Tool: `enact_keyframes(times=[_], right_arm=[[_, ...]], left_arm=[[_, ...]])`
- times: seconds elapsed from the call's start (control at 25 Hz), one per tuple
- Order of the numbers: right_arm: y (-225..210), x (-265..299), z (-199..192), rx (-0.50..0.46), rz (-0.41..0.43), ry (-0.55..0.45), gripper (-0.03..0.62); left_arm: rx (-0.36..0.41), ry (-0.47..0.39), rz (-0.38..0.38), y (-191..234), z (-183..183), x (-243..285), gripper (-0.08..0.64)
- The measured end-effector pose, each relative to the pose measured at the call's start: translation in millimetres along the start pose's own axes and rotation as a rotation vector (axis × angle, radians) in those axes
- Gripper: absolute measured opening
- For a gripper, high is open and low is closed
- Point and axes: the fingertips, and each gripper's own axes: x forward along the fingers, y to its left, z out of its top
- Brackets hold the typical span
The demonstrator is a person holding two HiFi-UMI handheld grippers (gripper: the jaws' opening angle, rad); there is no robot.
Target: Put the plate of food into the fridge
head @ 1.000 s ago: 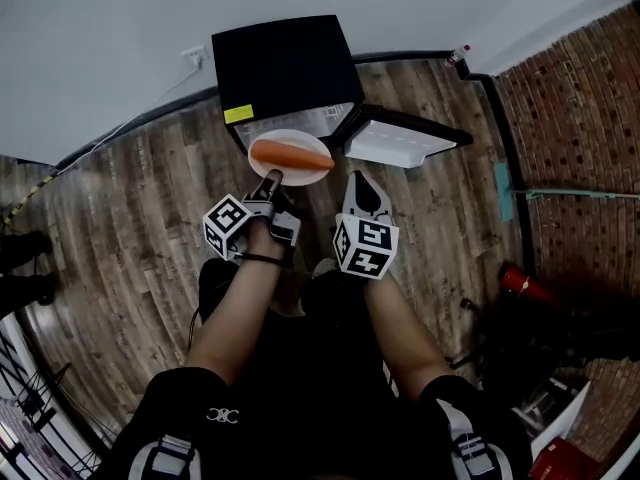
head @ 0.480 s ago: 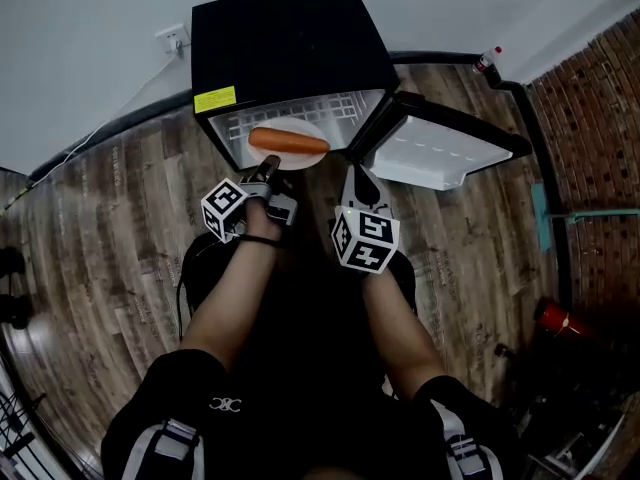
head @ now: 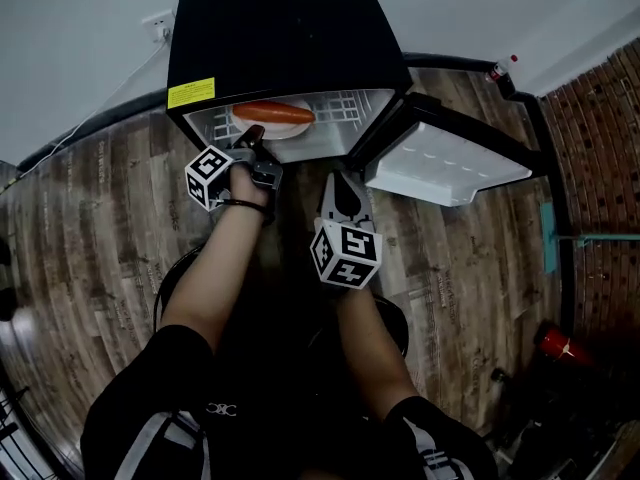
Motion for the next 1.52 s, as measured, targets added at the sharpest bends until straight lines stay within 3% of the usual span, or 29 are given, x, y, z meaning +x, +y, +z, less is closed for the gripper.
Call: enact_keyframes(times=[0.16,0.24,0.4,0.48,0.64,0.84,1.04,1.2,1.4,1.52], right_arm=[[-6,9,-5,0.145,0.013,0.014,0.012],[-7,13,-3,0.167,0.017,0.006,0.012],[-10,18,-8,0.164,0.018,0.021,0.012],[-8,18,-4,0.119,0.016,0.009,0.012],[-1,12,2,0.049,0.021,-0.012,0.012],[0,10,7,0.039,0.032,-0.026,0.012],[2,5,10,0.039,0.041,-0.035,0.012],[3,4,11,0.026,0.044,-0.045,0.012],[6,3,12,0.007,0.054,-0.051,0.012],[10,3,11,-0.037,0.06,-0.048,0.012]], left_arm=[[0.049,-0.006,0.008,-1,10,29,0.029],[0.066,-0.001,0.012,-1,15,39,0.029],[0.135,0.009,0.051,2,22,51,0.035],[0.167,0.015,0.073,3,24,56,0.035],[0.178,0.006,0.085,3,25,62,0.037],[0.231,-0.013,0.09,0,23,66,0.038],[0.433,0.003,0.141,-5,17,66,0.088],[0.667,0.012,0.215,-5,16,66,0.105],[1.013,0.048,0.288,-3,11,67,0.169],[1.116,0.051,0.327,-2,11,64,0.183]])
